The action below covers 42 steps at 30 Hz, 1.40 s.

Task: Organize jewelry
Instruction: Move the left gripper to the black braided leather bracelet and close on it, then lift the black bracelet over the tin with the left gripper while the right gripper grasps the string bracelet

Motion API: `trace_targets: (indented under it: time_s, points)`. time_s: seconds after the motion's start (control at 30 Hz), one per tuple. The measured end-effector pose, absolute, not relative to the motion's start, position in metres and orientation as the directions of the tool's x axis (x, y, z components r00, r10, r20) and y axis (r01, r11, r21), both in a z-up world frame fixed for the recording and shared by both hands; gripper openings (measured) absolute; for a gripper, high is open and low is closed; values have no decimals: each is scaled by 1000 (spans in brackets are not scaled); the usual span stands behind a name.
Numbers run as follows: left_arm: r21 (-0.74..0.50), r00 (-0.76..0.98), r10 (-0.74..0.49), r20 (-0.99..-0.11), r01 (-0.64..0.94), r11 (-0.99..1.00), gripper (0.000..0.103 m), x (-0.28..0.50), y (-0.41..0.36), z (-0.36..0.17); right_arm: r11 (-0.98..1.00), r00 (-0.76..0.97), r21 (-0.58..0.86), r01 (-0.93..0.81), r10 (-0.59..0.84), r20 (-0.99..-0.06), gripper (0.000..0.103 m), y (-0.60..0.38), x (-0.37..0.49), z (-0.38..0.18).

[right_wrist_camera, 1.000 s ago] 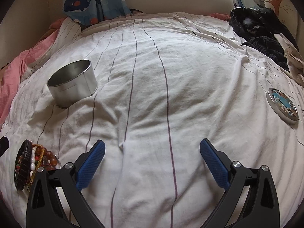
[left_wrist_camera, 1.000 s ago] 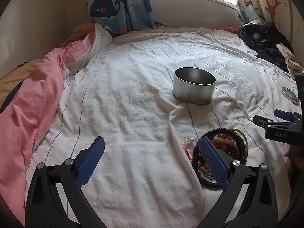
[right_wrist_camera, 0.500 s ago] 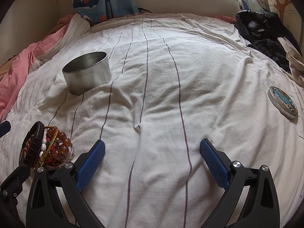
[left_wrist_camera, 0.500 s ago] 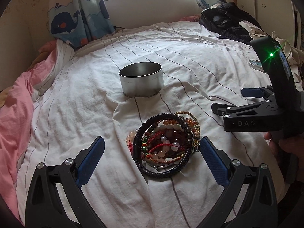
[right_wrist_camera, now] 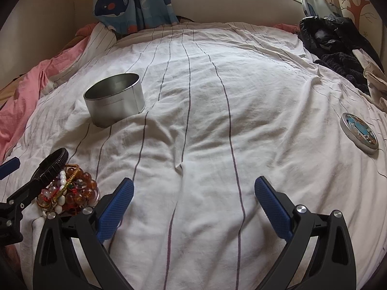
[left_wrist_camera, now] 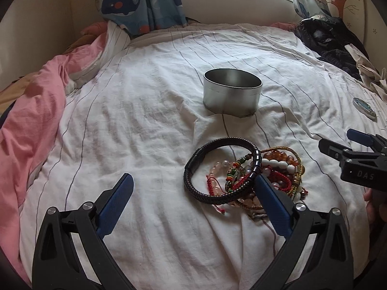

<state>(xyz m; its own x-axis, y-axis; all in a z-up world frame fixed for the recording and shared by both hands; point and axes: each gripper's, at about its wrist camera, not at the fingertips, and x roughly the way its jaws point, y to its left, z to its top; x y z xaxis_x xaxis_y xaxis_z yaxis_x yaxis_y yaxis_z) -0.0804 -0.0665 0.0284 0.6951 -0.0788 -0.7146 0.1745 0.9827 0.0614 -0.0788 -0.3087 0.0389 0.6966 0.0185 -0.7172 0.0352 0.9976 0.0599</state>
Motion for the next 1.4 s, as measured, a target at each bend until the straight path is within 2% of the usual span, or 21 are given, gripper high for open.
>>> trace_targets:
  time_s: [0.13, 0.3, 0.33, 0.4, 0.47, 0.6, 0.63, 0.7, 0.73, 0.77, 0.8, 0.83, 0.9, 0.97, 1.07, 1.2, 1.23, 1.3, 1.33, 1.4]
  points:
    - [10, 703, -94, -705, 142, 990, 97, -79, -55, 33, 981, 719, 162, -111, 192, -668, 96, -297, -85, 52]
    - [-74, 684, -129, -718, 109, 991, 97, -72, -41, 33, 918, 631, 258, -300, 394, -669, 93, -272, -81, 57]
    - [-100, 673, -146, -725, 107, 989, 97, -70, -39, 32, 906, 608, 273, -323, 420, -674, 89, -268, -79, 57]
    - [-125, 666, -159, -729, 98, 987, 97, -66, -37, 31, 887, 555, 309, -342, 456, -695, 64, -263, -71, 55]
    - [-96, 673, -134, -727, 94, 991, 97, -61, -39, 31, 877, 508, 347, -334, 477, -717, 54, -262, -63, 49]
    - [-33, 670, -107, -734, 122, 992, 95, -54, -46, 30, 835, 432, 434, -338, 548, -716, 42, -264, -53, 40]
    - [-35, 665, -113, -738, 130, 991, 92, -53, -47, 28, 825, 417, 449, -343, 562, -714, 38, -263, -51, 39]
    - [-50, 644, -139, -752, 155, 987, 78, -49, -50, 23, 813, 401, 463, -353, 579, -710, 21, -260, -47, 39]
    - [-53, 626, -144, -766, 162, 985, 65, -47, -51, 20, 812, 403, 460, -358, 579, -708, 17, -259, -47, 40]
    - [-73, 608, -171, -775, 182, 981, 46, -44, -51, 16, 815, 412, 452, -364, 576, -707, 11, -258, -47, 43]
    - [-85, 594, -184, -783, 191, 978, 38, -43, -52, 13, 815, 419, 445, -370, 574, -703, 6, -257, -49, 44]
    - [-90, 594, -192, -781, 197, 976, 19, -43, -52, 13, 815, 424, 443, -373, 574, -700, 5, -258, -51, 47]
    - [-80, 596, -185, -781, 198, 977, 11, -43, -52, 13, 818, 440, 438, -373, 572, -692, 4, -263, -55, 51]
    - [-100, 607, -197, -770, 190, 977, 11, -45, -48, 16, 815, 458, 452, -363, 578, -675, 4, -273, -59, 57]
    - [-63, 641, -154, -752, 163, 985, 9, -48, -43, 23, 832, 499, 441, -336, 554, -666, 4, -293, -62, 69]
    - [-74, 611, -153, -777, 152, 986, 10, -43, -41, 16, 879, 512, 383, -285, 477, -714, 4, -317, -58, 71]
    - [-75, 610, -155, -777, 155, 985, 14, -43, -43, 15, 883, 495, 386, -268, 470, -731, 4, -321, -54, 66]
    - [-71, 612, -158, -775, 164, 984, 32, -43, -45, 15, 893, 479, 388, -227, 449, -754, 6, -329, -50, 57]
    - [-62, 616, -149, -773, 161, 985, 46, -44, -46, 15, 893, 476, 398, -210, 449, -757, 9, -332, -49, 52]
    - [-51, 619, -142, -773, 162, 986, 51, -44, -48, 14, 895, 483, 406, -186, 443, -755, 48, -337, -49, 47]
